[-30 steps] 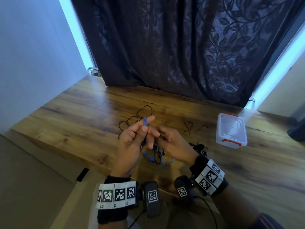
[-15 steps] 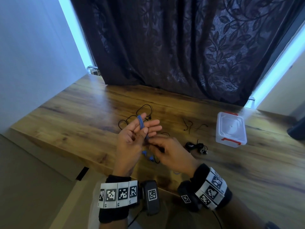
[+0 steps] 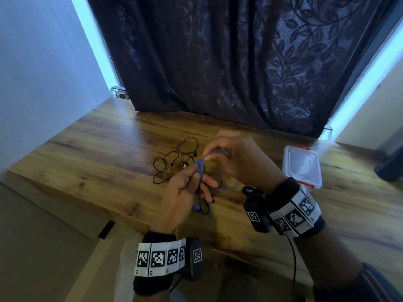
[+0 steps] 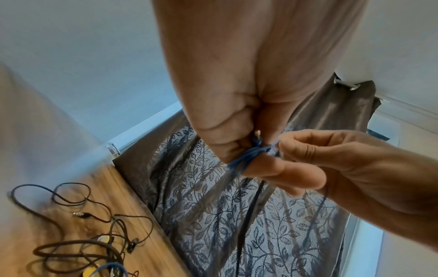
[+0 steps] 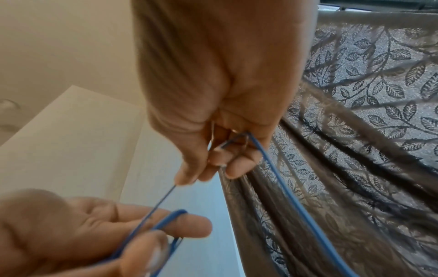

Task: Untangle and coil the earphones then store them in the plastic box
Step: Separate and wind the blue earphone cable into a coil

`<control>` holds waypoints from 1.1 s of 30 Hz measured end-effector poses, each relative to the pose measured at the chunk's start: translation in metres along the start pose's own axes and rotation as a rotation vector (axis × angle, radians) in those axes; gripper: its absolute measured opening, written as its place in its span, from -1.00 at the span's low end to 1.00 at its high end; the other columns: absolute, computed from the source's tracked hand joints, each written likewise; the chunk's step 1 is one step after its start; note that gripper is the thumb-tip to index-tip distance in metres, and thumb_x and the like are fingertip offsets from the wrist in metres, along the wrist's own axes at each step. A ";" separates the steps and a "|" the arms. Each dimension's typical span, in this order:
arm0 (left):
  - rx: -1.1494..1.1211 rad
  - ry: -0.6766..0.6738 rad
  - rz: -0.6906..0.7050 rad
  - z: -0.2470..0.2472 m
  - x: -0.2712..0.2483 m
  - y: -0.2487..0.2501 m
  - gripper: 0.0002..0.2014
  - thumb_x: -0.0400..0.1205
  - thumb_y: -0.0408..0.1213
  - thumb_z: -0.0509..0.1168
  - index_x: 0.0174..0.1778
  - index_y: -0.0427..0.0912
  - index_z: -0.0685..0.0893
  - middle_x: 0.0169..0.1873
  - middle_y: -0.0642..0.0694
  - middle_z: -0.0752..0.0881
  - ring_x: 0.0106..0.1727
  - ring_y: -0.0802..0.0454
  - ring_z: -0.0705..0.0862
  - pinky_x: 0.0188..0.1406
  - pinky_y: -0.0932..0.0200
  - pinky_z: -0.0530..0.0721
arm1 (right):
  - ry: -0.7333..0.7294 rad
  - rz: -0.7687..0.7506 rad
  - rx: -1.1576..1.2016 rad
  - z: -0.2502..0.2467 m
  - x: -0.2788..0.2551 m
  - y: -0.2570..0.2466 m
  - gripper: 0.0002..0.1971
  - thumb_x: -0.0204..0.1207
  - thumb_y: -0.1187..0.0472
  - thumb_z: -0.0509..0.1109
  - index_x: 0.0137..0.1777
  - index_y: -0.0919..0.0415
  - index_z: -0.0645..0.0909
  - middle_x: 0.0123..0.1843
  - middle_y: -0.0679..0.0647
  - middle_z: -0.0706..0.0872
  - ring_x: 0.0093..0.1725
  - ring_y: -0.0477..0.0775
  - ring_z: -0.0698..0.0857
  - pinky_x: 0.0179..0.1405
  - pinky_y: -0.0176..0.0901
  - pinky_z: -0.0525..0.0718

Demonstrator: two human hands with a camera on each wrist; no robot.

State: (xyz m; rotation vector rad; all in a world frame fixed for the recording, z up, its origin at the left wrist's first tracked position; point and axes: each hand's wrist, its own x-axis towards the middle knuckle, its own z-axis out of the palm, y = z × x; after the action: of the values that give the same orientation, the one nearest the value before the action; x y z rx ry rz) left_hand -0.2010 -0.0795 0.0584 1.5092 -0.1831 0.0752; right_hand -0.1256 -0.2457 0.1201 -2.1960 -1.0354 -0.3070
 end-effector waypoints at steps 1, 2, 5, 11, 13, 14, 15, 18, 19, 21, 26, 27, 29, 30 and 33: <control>-0.016 -0.011 0.010 -0.001 -0.001 0.001 -0.68 0.71 -0.26 0.04 0.31 -0.21 0.58 -0.15 -0.19 0.81 -0.40 -0.08 0.68 -0.29 0.05 0.65 | 0.082 0.003 0.011 0.000 0.003 0.003 -0.95 0.57 0.28 0.53 -0.02 0.20 0.82 -0.07 -0.03 0.73 -0.08 -0.12 0.68 -0.03 -0.37 0.62; -0.028 -0.024 0.024 -0.001 -0.001 0.003 -0.69 0.72 -0.27 0.04 0.30 -0.18 0.58 -0.15 -0.19 0.81 -0.40 -0.06 0.69 -0.30 0.09 0.64 | 0.163 0.015 0.033 0.002 0.006 0.006 -0.94 0.57 0.29 0.53 -0.02 0.21 0.83 -0.08 -0.02 0.73 -0.07 -0.12 0.68 -0.01 -0.37 0.62; -0.037 -0.094 0.068 -0.003 -0.002 0.007 -0.68 0.76 -0.31 0.02 0.36 -0.13 0.57 -0.13 -0.20 0.80 -0.39 -0.07 0.70 -0.28 0.01 0.61 | 0.282 0.098 0.148 0.016 0.008 0.015 -0.92 0.54 0.32 0.55 -0.01 0.24 0.85 -0.13 -0.14 0.71 -0.14 -0.23 0.69 -0.07 -0.46 0.58; -0.039 -0.127 0.071 -0.001 -0.002 0.016 -0.59 0.73 -0.33 0.08 0.53 -0.26 0.44 -0.18 -0.14 0.78 -0.38 -0.01 0.69 -0.28 0.12 0.66 | 0.090 0.373 0.457 0.048 -0.014 0.013 -0.81 0.69 0.36 0.37 0.05 0.11 0.80 -0.11 -0.08 0.86 -0.08 -0.17 0.83 -0.02 -0.14 0.79; -0.076 -0.085 0.087 -0.001 -0.002 0.017 -0.57 0.72 -0.35 0.10 0.54 -0.32 0.42 -0.18 -0.15 0.78 -0.36 -0.01 0.71 -0.23 0.07 0.70 | -0.044 0.368 0.514 0.059 -0.031 0.009 -0.69 0.72 0.38 0.32 -0.08 -0.06 0.73 -0.29 -0.16 0.80 -0.25 -0.14 0.80 -0.18 -0.01 0.78; -0.083 -0.059 0.093 -0.002 -0.002 0.017 -0.57 0.74 -0.36 0.10 0.55 -0.32 0.41 -0.17 -0.14 0.79 -0.34 -0.01 0.72 -0.20 0.07 0.73 | -0.104 0.354 0.513 0.064 -0.040 0.006 -0.62 0.71 0.41 0.31 -0.16 -0.13 0.67 -0.37 -0.20 0.76 -0.32 -0.08 0.77 -0.23 0.13 0.77; -0.077 -0.031 0.089 -0.002 -0.002 0.017 -0.59 0.77 -0.39 0.09 0.57 -0.31 0.40 -0.15 -0.14 0.80 -0.30 -0.01 0.74 -0.18 0.09 0.74 | -0.161 0.343 0.501 0.068 -0.047 0.002 -0.57 0.71 0.42 0.29 -0.20 -0.17 0.62 -0.40 -0.22 0.74 -0.36 0.01 0.75 -0.24 0.24 0.76; -0.031 0.056 0.059 -0.001 -0.001 0.012 -0.59 0.78 -0.50 0.04 0.57 -0.21 0.38 -0.10 -0.17 0.81 -0.21 0.02 0.80 -0.14 0.25 0.74 | -0.313 0.330 0.459 0.068 -0.061 -0.009 -0.68 0.78 0.30 0.24 -0.07 -0.14 0.65 -0.34 -0.14 0.75 -0.36 -0.18 0.70 -0.23 -0.18 0.73; -0.011 0.086 0.070 0.000 0.001 0.009 -0.59 0.78 -0.52 0.03 0.54 -0.15 0.40 -0.08 -0.19 0.80 -0.17 0.03 0.81 -0.12 0.29 0.73 | -0.354 0.315 0.424 0.063 -0.062 -0.012 -0.76 0.78 0.26 0.25 0.00 -0.06 0.69 -0.29 -0.11 0.76 -0.33 -0.22 0.70 -0.23 -0.33 0.66; 0.057 0.142 0.096 0.000 0.004 0.002 -0.61 0.79 -0.53 0.01 0.45 -0.07 0.44 -0.06 -0.24 0.77 -0.13 0.03 0.81 -0.08 0.27 0.73 | -0.428 0.273 0.331 0.051 -0.063 -0.014 -0.83 0.76 0.20 0.29 0.10 0.12 0.74 -0.22 -0.09 0.79 -0.26 -0.15 0.74 -0.22 -0.37 0.62; 0.215 0.070 0.038 -0.003 0.003 -0.015 -0.76 0.80 -0.32 0.04 0.09 -0.27 0.62 -0.18 -0.11 0.77 -0.24 -0.03 0.76 -0.15 0.00 0.67 | -0.208 0.214 0.167 0.009 -0.045 -0.012 -0.84 0.70 0.17 0.38 0.16 0.03 0.78 -0.27 -0.14 0.78 -0.30 -0.19 0.75 -0.32 -0.34 0.66; 0.178 0.052 0.028 -0.001 0.002 -0.013 -0.74 0.79 -0.27 0.04 0.08 -0.24 0.64 -0.19 -0.12 0.78 -0.30 -0.07 0.73 -0.20 -0.10 0.66 | -0.132 0.200 0.170 0.002 -0.039 -0.011 -0.85 0.69 0.19 0.40 0.14 0.02 0.80 -0.28 -0.15 0.78 -0.29 -0.20 0.74 -0.29 -0.40 0.62; 0.073 0.003 0.022 0.002 0.001 -0.007 -0.71 0.75 -0.25 0.03 0.19 -0.19 0.65 -0.19 -0.16 0.79 -0.40 -0.11 0.66 -0.26 -0.15 0.65 | -0.038 0.216 0.201 -0.008 -0.026 -0.006 -0.85 0.66 0.20 0.44 0.11 0.03 0.83 -0.27 -0.12 0.81 -0.27 -0.22 0.75 -0.23 -0.47 0.58; 0.015 -0.021 0.019 0.004 0.000 -0.004 -0.68 0.75 -0.27 0.03 0.28 -0.20 0.63 -0.20 -0.19 0.78 -0.43 -0.09 0.63 -0.28 -0.07 0.64 | -0.018 0.229 0.212 -0.010 -0.019 -0.004 -0.86 0.65 0.19 0.45 0.10 0.03 0.84 -0.22 -0.11 0.83 -0.21 -0.24 0.77 -0.18 -0.50 0.58; -0.094 -0.054 0.028 0.003 0.000 0.002 -0.62 0.74 -0.34 0.02 0.42 -0.27 0.57 -0.23 -0.25 0.76 -0.47 -0.02 0.58 -0.33 0.14 0.60 | 0.026 0.219 0.214 -0.008 -0.003 0.004 -0.86 0.62 0.20 0.49 0.10 0.08 0.85 -0.11 -0.21 0.79 -0.06 -0.29 0.74 -0.04 -0.50 0.58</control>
State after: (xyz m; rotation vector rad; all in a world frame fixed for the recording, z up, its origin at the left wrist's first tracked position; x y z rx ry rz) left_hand -0.2018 -0.0826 0.0601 1.4163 -0.2484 0.0475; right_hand -0.1241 -0.2551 0.1225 -2.0806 -0.7670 -0.1188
